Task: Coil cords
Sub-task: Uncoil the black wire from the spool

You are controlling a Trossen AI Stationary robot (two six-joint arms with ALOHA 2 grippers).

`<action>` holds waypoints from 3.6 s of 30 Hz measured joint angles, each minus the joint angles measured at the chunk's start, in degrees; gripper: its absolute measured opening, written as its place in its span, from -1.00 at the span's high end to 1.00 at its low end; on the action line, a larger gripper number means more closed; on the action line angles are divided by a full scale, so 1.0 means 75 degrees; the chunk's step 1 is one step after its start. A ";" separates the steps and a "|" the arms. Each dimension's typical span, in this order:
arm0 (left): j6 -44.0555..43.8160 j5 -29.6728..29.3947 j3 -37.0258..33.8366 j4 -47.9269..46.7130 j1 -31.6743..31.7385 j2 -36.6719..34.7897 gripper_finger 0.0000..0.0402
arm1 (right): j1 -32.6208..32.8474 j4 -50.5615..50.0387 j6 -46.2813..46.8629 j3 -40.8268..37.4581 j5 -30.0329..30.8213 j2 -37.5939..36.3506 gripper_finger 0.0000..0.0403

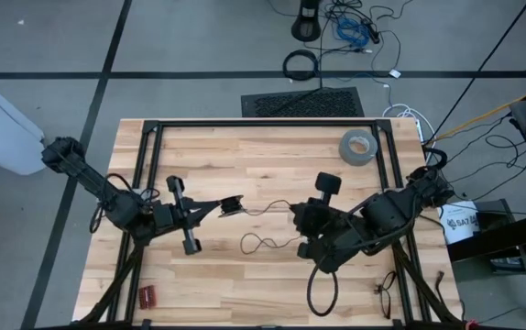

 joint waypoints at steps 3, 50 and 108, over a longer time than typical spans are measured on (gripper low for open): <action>0.0025 0.0000 0.0000 0.0008 -0.0074 -0.0047 1.00 | 0.0019 -0.0111 0.0369 -0.0373 0.0006 0.0003 1.00; -0.0015 0.0006 0.0006 -0.0113 -0.0073 -0.0064 1.00 | -0.0025 0.7941 -0.2950 -0.5137 0.0742 0.0015 0.45; -0.0228 -0.0003 0.0003 -0.0146 0.0117 0.0058 1.00 | -0.0287 1.1828 -0.4217 -0.6239 0.0950 0.0038 1.00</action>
